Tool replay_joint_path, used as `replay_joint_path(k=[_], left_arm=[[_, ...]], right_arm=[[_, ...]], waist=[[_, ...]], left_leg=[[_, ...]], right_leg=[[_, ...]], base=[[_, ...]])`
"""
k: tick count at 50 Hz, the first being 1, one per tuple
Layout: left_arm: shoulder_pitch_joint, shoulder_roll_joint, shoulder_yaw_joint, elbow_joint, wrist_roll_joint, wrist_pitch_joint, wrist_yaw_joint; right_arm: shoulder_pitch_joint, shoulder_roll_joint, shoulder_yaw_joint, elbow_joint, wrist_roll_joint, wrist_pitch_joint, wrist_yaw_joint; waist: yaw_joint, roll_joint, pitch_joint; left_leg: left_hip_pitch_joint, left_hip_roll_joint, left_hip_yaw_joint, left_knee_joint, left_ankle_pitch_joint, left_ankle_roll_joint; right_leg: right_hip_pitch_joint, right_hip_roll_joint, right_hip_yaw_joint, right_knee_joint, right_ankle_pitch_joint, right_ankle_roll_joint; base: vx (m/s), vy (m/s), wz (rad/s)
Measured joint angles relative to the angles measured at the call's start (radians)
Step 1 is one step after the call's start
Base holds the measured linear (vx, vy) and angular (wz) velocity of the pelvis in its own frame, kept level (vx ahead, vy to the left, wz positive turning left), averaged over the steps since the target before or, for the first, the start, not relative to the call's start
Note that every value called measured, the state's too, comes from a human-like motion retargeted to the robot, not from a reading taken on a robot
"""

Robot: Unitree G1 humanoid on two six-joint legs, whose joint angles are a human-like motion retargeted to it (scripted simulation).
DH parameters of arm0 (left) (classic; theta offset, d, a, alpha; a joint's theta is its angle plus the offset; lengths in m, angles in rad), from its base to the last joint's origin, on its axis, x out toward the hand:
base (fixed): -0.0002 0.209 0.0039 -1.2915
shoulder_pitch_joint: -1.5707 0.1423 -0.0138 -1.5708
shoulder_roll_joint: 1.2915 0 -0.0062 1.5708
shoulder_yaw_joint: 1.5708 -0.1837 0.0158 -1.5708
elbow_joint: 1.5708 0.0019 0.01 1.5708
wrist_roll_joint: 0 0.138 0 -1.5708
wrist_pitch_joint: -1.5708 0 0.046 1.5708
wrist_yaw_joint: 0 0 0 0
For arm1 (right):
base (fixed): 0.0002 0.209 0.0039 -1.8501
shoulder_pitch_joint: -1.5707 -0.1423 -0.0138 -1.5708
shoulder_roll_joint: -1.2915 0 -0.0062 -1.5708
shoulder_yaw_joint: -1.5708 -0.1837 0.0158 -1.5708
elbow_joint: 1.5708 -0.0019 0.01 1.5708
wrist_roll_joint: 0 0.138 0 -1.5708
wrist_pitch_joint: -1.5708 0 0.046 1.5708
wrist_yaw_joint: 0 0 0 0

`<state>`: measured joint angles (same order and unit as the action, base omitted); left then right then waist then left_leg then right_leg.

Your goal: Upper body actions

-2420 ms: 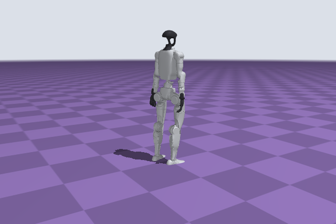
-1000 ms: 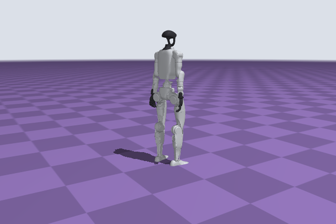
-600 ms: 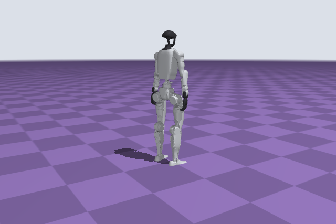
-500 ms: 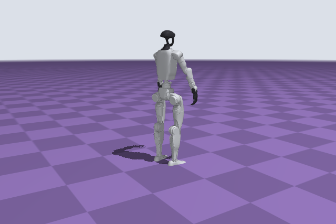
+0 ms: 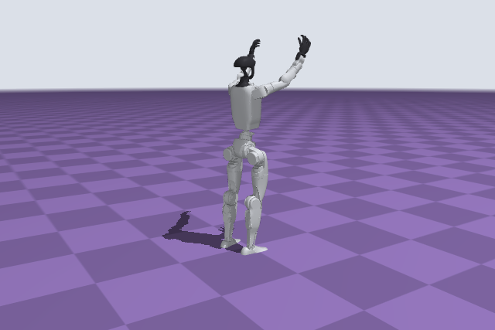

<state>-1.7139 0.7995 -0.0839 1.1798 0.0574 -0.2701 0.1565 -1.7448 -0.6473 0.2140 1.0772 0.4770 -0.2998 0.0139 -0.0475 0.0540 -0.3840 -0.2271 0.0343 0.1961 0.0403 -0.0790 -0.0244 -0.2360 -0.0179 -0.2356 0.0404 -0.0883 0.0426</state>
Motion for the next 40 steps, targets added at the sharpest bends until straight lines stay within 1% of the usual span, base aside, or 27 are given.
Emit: replay_joint_path(k=[2, 4, 8, 12, 18, 22, 33, 40], left_arm=[[-0.045, 0.001, 0.000, -0.029, -0.050, -0.032, 0.015], [-0.080, 0.002, 0.002, -0.046, -0.099, -0.050, 0.023], [-0.127, 0.022, -0.015, -0.042, -0.175, -0.097, 0.063], [-0.140, 0.010, -0.032, 0.007, -0.208, -0.124, 0.143], [-0.129, -0.019, -0.034, 0.031, -0.212, -0.128, 0.148], [-0.126, -0.024, -0.042, 0.028, -0.200, -0.128, 0.148], [-0.081, -0.036, -0.028, 0.025, -0.162, -0.136, 0.163], [0.003, -0.041, 0.009, 0.014, -0.132, -0.128, 0.144]], right_arm=[[-0.044, -0.048, 0.025, -0.046, 0.041, -0.036, -0.093], [-0.073, -0.082, 0.036, -0.084, 0.072, -0.047, -0.132], [-0.099, -0.123, 0.039, -0.125, 0.137, -0.054, -0.152], [-0.092, -0.137, 0.044, -0.102, 0.178, -0.073, -0.130], [-0.068, -0.112, 0.038, -0.036, 0.176, -0.062, -0.105], [-0.058, -0.095, 0.022, -0.011, 0.203, -0.059, -0.094], [-0.030, -0.090, 0.031, -0.039, 0.149, -0.075, -0.110], [0.016, -0.074, 0.020, -0.059, 0.107, -0.081, -0.136]], waist=[[0.011, -0.001, -0.012], [0.020, -0.003, -0.018], [0.035, -0.006, -0.028], [0.043, -0.009, -0.048], [0.041, -0.011, -0.035], [0.048, -0.018, -0.037], [0.056, -0.024, -0.032], [0.051, -0.024, -0.009]], left_leg=[[-0.010, 0.000, -0.001, -0.002, -0.001, -0.001], [-0.016, -0.001, -0.003, -0.002, -0.003, -0.002], [-0.020, -0.001, 0.000, -0.001, -0.006, -0.002], [-0.017, -0.001, 0.001, 0.001, -0.010, -0.001], [0.011, -0.002, 0.001, 0.001, -0.013, 0.003], [0.010, -0.003, 0.003, 0.001, -0.012, 0.004], [-0.002, -0.012, -0.016, 0.008, -0.004, 0.007], [0.002, -0.019, -0.031, 0.015, 0.000, 0.011]], right_leg=[[-0.009, 0.000, -0.002, 0.000, -0.004, 0.000], [-0.015, -0.001, -0.003, 0.000, -0.007, -0.001], [-0.017, 0.001, -0.001, 0.001, -0.013, -0.002], [-0.012, 0.005, 0.000, 0.003, -0.019, -0.004], [0.017, 0.010, 0.000, 0.007, -0.025, -0.007], [0.014, 0.009, 0.002, 0.007, -0.023, -0.007], [0.020, 0.000, -0.022, 0.004, -0.019, -0.007], [0.034, -0.005, -0.037, 0.005, -0.017, -0.008]], base=[[0.00, 0.00, 0.00], [0.00, 0.00, 0.00], [0.00, 0.00, 0.00], [0.06, 0.04, -0.02], [0.03, 0.02, 0.00], [0.00, 0.00, 0.00], [0.00, 0.00, 0.00], [-0.02, 0.00, 0.03]])
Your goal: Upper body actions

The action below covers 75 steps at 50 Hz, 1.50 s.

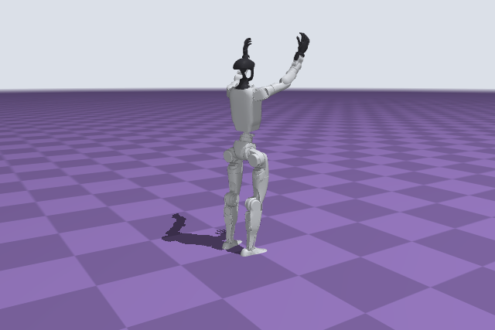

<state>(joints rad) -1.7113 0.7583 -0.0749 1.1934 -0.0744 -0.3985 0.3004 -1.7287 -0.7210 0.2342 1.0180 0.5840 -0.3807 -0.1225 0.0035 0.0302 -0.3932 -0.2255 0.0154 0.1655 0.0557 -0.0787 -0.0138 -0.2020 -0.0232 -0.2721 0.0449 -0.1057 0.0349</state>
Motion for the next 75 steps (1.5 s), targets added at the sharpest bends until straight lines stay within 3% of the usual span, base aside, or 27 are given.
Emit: replay_joint_path(k=[5, 10, 14, 20, 28, 33, 35, 38, 43, 48, 53, 55, 58, 64, 70, 75], left_arm=[[0.137, 0.001, 0.077, -0.093, 0.066, 0.013, -0.026], [0.403, -0.009, 0.225, -0.299, 0.163, 0.031, -0.095], [0.704, -0.010, 0.399, -0.517, 0.239, 0.003, -0.187], [1.137, -0.159, 0.588, -0.645, 0.261, -0.081, -0.136], [1.539, -0.472, 0.635, -0.380, 0.230, -0.057, -0.200], [1.613, -0.582, 0.678, -0.030, 0.181, -0.116, -0.078], [1.624, -0.583, 0.693, 0.142, 0.214, -0.089, -0.032], [1.654, -0.553, 0.669, 0.365, 0.261, 0.011, -0.032], [1.778, -0.607, 0.624, 0.407, 0.284, 0.155, -0.116], [1.846, -0.679, 0.625, 0.365, 0.284, 0.176, -0.238], [1.855, -0.685, 0.577, 0.416, 0.321, 0.357, -0.433], [1.846, -0.680, 0.549, 0.437, 0.384, 0.431, -0.515], [1.833, -0.664, 0.494, 0.449, 0.504, 0.480, -0.594], [1.825, -0.642, 0.430, 0.417, 0.576, 0.447, -0.472], [1.827, -0.645, 0.443, 0.423, 0.565, 0.445, -0.497], [1.829, -0.653, 0.464, 0.431, 0.531, 0.454, -0.505]], right_arm=[[0.119, 0.032, -0.026, -0.103, -0.058, 0.001, -0.014], [0.385, 0.129, -0.117, -0.375, -0.266, 0.009, -0.018], [0.621, 0.228, -0.189, -0.566, -0.401, -0.026, 0.026], [1.008, 0.417, -0.287, -0.677, -0.480, -0.084, 0.213], [1.469, 0.615, -0.344, -0.357, -0.726, -0.096, 0.305], [1.603, 0.680, -0.419, -0.006, -0.808, 0.051, 0.417], [1.619, 0.670, -0.457, 0.138, -0.795, 0.070, 0.436], [1.617, 0.623, -0.481, 0.367, -0.870, 0.054, 0.316], [1.631, 0.560, -0.449, 0.653, -1.016, 0.142, 0.147], [1.725, 0.559, -0.384, 0.682, -1.070, 0.233, 0.171], [1.777, 0.579, -0.351, 0.682, -1.144, 0.263, 0.193], [1.782, 0.588, -0.352, 0.679, -1.153, 0.270, 0.200], [1.770, 0.594, -0.337, 0.668, -1.147, 0.294, 0.176], [1.741, 0.597, -0.302, 0.638, -1.238, 0.321, 0.183], [1.726, 0.595, -0.263, 0.631, -1.381, 0.341, 0.192], [1.734, 0.599, -0.279, 0.643, -1.342, 0.340, 0.183]], waist=[[-0.012, 0.005, -0.011], [-0.030, 0.023, -0.017], [-0.051, 0.036, 0.021], [-0.076, 0.039, 0.096], [-0.096, 0.035, 0.165], [-0.103, 0.024, 0.249], [-0.107, 0.019, 0.275], [-0.116, 0.019, 0.279], [-0.123, 0.021, 0.262], [-0.098, 0.005, 0.263], [-0.085, -0.011, 0.256], [-0.148, -0.010, 0.250], [-0.224, 0.005, 0.254], [-0.219, 0.004, 0.274], [-0.237, 0.002, 0.270], [-0.231, -0.001, 0.269]], left_leg=[[-0.010, -0.006, -0.002, -0.003, 0.005, 0.000], [-0.001, -0.014, 0.000, -0.007, 0.007, 0.001], [0.033, -0.017, 0.005, -0.010, 0.008, 0.005], [0.082, -0.020, 0.003, -0.013, 0.009, 0.008], [0.116, -0.027, -0.007, -0.016, 0.013, 0.009], [0.144, -0.026, -0.012, -0.013, 0.016, 0.008], [0.146, -0.026, -0.016, -0.011, 0.017, 0.006], [0.134, -0.023, -0.014, -0.011, 0.018, 0.003], [0.111, -0.014, 0.007, -0.016, 0.017, -0.001], [0.104, -0.016, 0.014, -0.017, 0.017, -0.003], [0.102, -0.027, 0.012, -0.021, 0.020, -0.002], [0.104, -0.040, -0.053, -0.018, 0.011, -0.011], [0.109, -0.051, -0.125, -0.027, 0.018, -0.009], [0.094, -0.046, -0.123, -0.013, 0.042, -0.008], [0.101, -0.059, -0.135, -0.020, 0.039, -0.002], [0.115, -0.064, -0.129, -0.028, 0.030, 0.004]], right_leg=[[-0.013, -0.005, -0.002, -0.001, 0.006, -0.002], [-0.011, -0.009, 0.000, -0.003, 0.013, -0.004], [0.017, -0.007, 0.005, -0.001, 0.014, -0.007], [0.065, -0.006, 0.002, -0.002, 0.014, -0.009], [0.104, -0.010, -0.008, -0.006, 0.015, -0.009], [0.135, -0.012, -0.013, -0.007, 0.018, -0.009], [0.140, -0.014, -0.017, -0.008, 0.019, -0.008], [0.127, -0.017, -0.015, -0.008, 0.023, -0.005], [0.086, -0.016, 0.008, -0.005, 0.032, -0.003], [0.075, -0.021, 0.016, -0.006, 0.035, -0.001], [0.088, -0.016, 0.011, -0.016, 0.026, -0.012], [0.098, -0.024, -0.054, -0.022, 0.015, -0.019], [0.111, -0.040, -0.126, -0.026, 0.014, -0.008], [0.107, -0.044, -0.123, -0.024, 0.040, -0.011], [0.116, -0.029, -0.139, -0.035, 0.031, -0.027], [0.125, -0.020, -0.135, -0.037, 0.020, -0.031]], base=[[0.00, 0.01, 0.00], [0.01, 0.02, 0.00], [0.00, 0.00, 0.00], [-0.02, 0.00, 0.01], [0.00, 0.00, 0.00], [-0.04, -0.02, 0.02], [-0.11, -0.04, 0.07], [-0.02, -0.01, 0.01], [0.05, -0.02, -0.18], [0.01, -0.01, -0.04], [0.01, -0.01, 0.10], [0.00, 0.01, 1.35], [0.00, 0.00, 1.16], [0.01, 0.00, 0.03], [0.01, 0.00, 0.13], [0.00, 0.00, 0.00]])
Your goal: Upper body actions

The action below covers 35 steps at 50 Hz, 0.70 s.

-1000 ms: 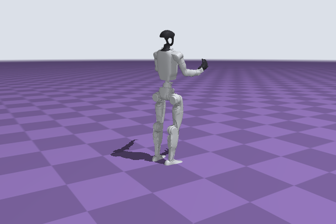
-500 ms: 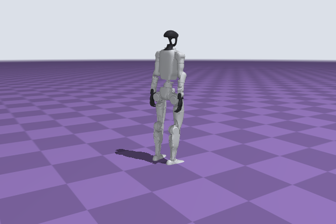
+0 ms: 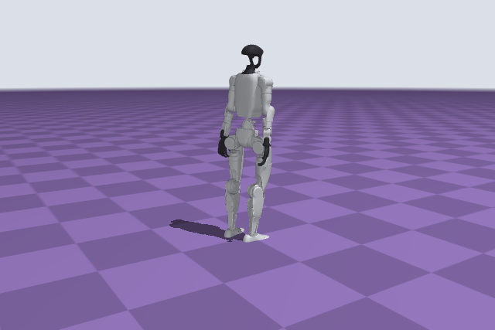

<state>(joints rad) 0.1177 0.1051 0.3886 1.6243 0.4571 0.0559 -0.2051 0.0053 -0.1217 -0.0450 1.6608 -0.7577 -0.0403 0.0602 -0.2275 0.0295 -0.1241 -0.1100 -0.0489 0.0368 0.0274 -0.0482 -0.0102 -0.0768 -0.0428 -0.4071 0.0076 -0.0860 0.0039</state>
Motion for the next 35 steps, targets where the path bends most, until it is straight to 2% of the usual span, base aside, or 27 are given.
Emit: replay_joint_path(k=[9, 12, 13, 18, 23, 25, 30, 35], left_arm=[[0.004, 0.004, 0.003, 0.000, 0.000, -0.005, -0.006], [-0.012, 0.006, 0.010, 0.009, -0.010, 0.000, 0.002], [-0.021, 0.011, 0.004, 0.011, -0.016, 0.005, 0.000], [-0.127, 0.070, -0.032, 0.030, -0.031, 0.060, -0.009], [-0.350, 0.168, -0.035, 0.018, -0.084, 0.081, -0.012], [-0.460, 0.217, -0.040, 0.005, -0.095, 0.088, -0.017], [-0.774, 0.344, -0.094, -0.051, -0.067, 0.121, 0.022], [-1.089, 0.417, -0.159, -0.135, -0.052, 0.094, 0.130]], right_arm=[[0.006, -0.011, -0.022, 0.011, 0.060, -0.021, 0.001], [-0.021, -0.009, -0.021, 0.021, 0.071, -0.017, -0.014], [-0.033, -0.006, -0.022, 0.029, 0.078, -0.018, -0.030], [-0.107, -0.002, -0.036, 0.039, 0.159, -0.041, -0.062], [-0.319, -0.012, -0.136, 0.037, 0.251, -0.047, 0.063], [-0.438, -0.020, -0.189, 0.012, 0.252, -0.030, 0.129], [-0.757, -0.040, -0.256, -0.108, 0.316, -0.061, 0.237], [-1.042, -0.060, -0.231, -0.251, 0.609, -0.078, 0.293]], waist=[[0.009, 0.002, 0.006], [0.062, -0.004, 0.019], [0.089, -0.008, 0.023], [0.060, -0.002, 0.009], [0.071, -0.011, -0.022], [0.077, -0.008, -0.044], [0.083, 0.008, -0.106], [0.099, 0.019, -0.185]], left_leg=[[0.008, 0.009, 0.014, -0.001, -0.002, -0.001], [0.004, 0.028, 0.078, 0.005, 0.001, -0.003], [0.001, 0.034, 0.107, 0.007, 0.005, -0.003], [-0.003, 0.031, 0.076, 0.007, 0.005, -0.006], [0.000, 0.027, 0.083, 0.009, 0.006, -0.005], [0.002, 0.029, 0.091, 0.009, 0.005, -0.003], [0.004, 0.033, 0.105, 0.010, -0.001, 0.001], [-0.021, 0.037, 0.109, 0.012, -0.009, 0.001]], right_leg=[[0.002, -0.011, 0.014, 0.010, -0.001, 0.016], [-0.007, -0.010, 0.079, 0.019, 0.006, 0.023], [-0.010, -0.006, 0.109, 0.020, 0.010, 0.023], [-0.009, -0.014, 0.078, 0.017, 0.008, 0.027], [-0.007, -0.015, 0.085, 0.016, 0.012, 0.025], [-0.008, -0.012, 0.092, 0.016, 0.014, 0.024], [-0.013, -0.004, 0.106, 0.021, 0.012, 0.023], [-0.041, 0.001, 0.111, 0.026, 0.004, 0.024]], base=[[0.00, 0.00, -0.04], [-0.06, -0.01, -1.09], [-0.08, -0.01, -0.86], [-0.07, 0.01, 0.20], [-0.02, 0.02, -0.02], [0.00, 0.07, -0.19], [-0.01, 0.07, -0.14], [0.04, 0.01, -0.04]])
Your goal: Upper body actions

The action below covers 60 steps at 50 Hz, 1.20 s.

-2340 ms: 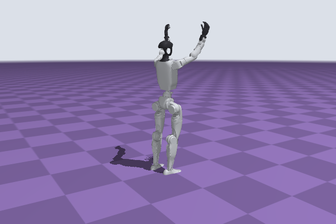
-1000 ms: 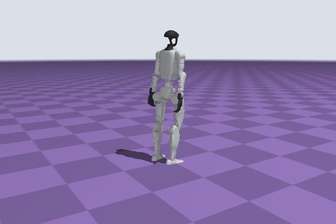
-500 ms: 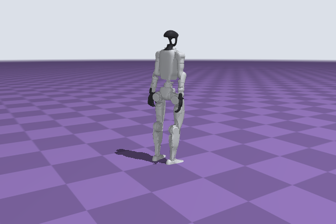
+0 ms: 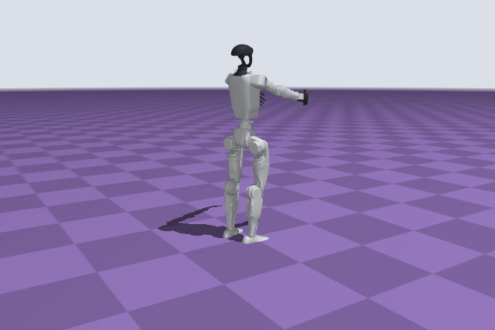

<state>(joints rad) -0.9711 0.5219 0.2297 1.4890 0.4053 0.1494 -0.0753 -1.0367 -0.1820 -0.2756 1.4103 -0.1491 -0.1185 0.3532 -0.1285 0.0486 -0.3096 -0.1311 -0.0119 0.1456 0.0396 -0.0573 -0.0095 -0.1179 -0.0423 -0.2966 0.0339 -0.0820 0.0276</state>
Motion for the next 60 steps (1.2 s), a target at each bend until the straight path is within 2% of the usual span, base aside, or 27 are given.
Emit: replay_joint_path(k=[5, 10, 13, 17, 20, 25, 27, 40, 47, 54, 57, 60], left_arm=[[-0.301, 0.034, -0.052, -0.065, -0.173, -0.072, 0.085], [-0.576, 0.087, -0.129, -0.191, -0.356, -0.126, 0.145], [-0.719, 0.153, -0.217, -0.268, -0.408, -0.189, 0.162], [-0.902, 0.224, -0.317, -0.321, -0.417, -0.297, 0.296], [-1.020, 0.270, -0.373, -0.334, -0.463, -0.383, 0.357], [-1.153, 0.287, -0.432, -0.328, -0.558, -0.412, 0.322], [-1.172, 0.286, -0.444, -0.324, -0.552, -0.421, 0.321], [-1.121, 0.266, -0.432, -0.318, -0.521, -0.420, 0.346], [-1.035, 0.282, -0.400, -0.347, -0.446, -0.426, 0.339], [-0.748, 0.321, -0.289, -0.505, -0.161, -0.502, 0.406], [-0.563, 0.336, -0.205, -0.581, -0.130, -0.517, 0.397], [-0.391, 0.311, -0.091, -0.646, -0.122, -0.519, 0.362]], right_arm=[[-0.283, -0.088, 0.123, -0.094, 0.386, 0.011, -0.043], [-0.547, -0.222, 0.299, -0.199, 0.646, -0.016, -0.165], [-0.683, -0.300, 0.399, -0.279, 0.697, -0.067, -0.236], [-0.855, -0.390, 0.482, -0.348, 0.709, -0.152, -0.348], [-1.000, -0.438, 0.528, -0.357, 0.747, -0.166, -0.395], [-1.151, -0.494, 0.560, -0.362, 0.796, -0.177, -0.430], [-1.174, -0.511, 0.576, -0.358, 0.798, -0.178, -0.436], [-1.124, -0.507, 0.588, -0.302, 0.769, -0.166, -0.406], [-1.014, -0.514, 0.604, -0.361, 0.700, -0.218, -0.395], [-0.723, -0.484, 0.562, -0.540, 0.553, -0.302, -0.461], [-0.542, -0.404, 0.499, -0.638, 0.459, -0.321, -0.464], [-0.375, -0.328, 0.439, -0.707, 0.392, -0.327, -0.427]], waist=[[0.025, 0.006, -0.064], [0.033, 0.012, -0.076], [0.044, 0.015, -0.057], [0.055, 0.009, -0.034], [0.052, 0.010, 0.002], [0.060, 0.001, 0.070], [0.062, 0.000, 0.078], [0.081, 0.004, 0.067], [0.087, 0.011, 0.041], [0.087, 0.027, -0.001], [0.044, 0.039, -0.024], [0.027, 0.043, -0.018]], left_leg=[[-0.052, 0.007, -0.001, 0.004, -0.008, -0.004], [-0.095, 0.014, -0.004, 0.003, -0.008, -0.011], [-0.112, 0.021, 0.004, 0.004, -0.009, -0.014], [-0.142, 0.022, 0.011, 0.003, -0.011, -0.018], [-0.164, 0.024, 0.012, 0.002, -0.011, -0.021], [-0.174, 0.021, 0.002, 0.002, -0.010, -0.022], [-0.175, 0.019, -0.004, 0.002, -0.009, -0.022], [-0.156, 0.015, -0.003, 0.004, -0.013, -0.020], [-0.152, 0.011, -0.004, 0.004, -0.014, -0.016], [-0.129, 0.009, 0.008, 0.000, -0.013, -0.012], [-0.116, 0.008, 0.011, -0.001, -0.012, -0.011], [-0.091, 0.009, 0.017, -0.003, -0.011, -0.009]], right_leg=[[-0.049, 0.003, 0.001, 0.002, -0.008, 0.003], [-0.089, 0.001, -0.003, 0.003, -0.012, 0.007], [-0.108, 0.003, 0.005, 0.004, -0.012, 0.009], [-0.141, -0.001, 0.011, 0.003, -0.012, 0.011], [-0.163, -0.005, 0.011, 0.003, -0.014, 0.014], [-0.166, -0.010, -0.001, 0.004, -0.020, 0.016], [-0.163, -0.011, -0.008, 0.003, -0.022, 0.016], [-0.141, -0.006, -0.008, 0.001, -0.027, 0.011], [-0.141, -0.003, -0.008, 0.001, -0.024, 0.007], [-0.125, 0.003, 0.002, 0.002, -0.020, 0.001], [-0.113, 0.004, 0.003, 0.002, -0.020, -0.001], [-0.091, 0.008, 0.007, 0.003, -0.019, -0.003]], base=[[0.00, 0.00, 0.00], [-0.01, 0.00, -0.01], [-0.12, -0.02, -0.14], [-0.24, -0.03, -0.07], [-0.36, 0.01, 0.00], [-0.28, -0.03, 0.11], [-0.06, -0.01, 0.08], [0.00, 0.00, 0.00], [0.08, 0.03, 0.00], [0.20, 0.06, -0.08], [0.22, 0.00, -0.05], [0.13, 0.00, -0.10]])
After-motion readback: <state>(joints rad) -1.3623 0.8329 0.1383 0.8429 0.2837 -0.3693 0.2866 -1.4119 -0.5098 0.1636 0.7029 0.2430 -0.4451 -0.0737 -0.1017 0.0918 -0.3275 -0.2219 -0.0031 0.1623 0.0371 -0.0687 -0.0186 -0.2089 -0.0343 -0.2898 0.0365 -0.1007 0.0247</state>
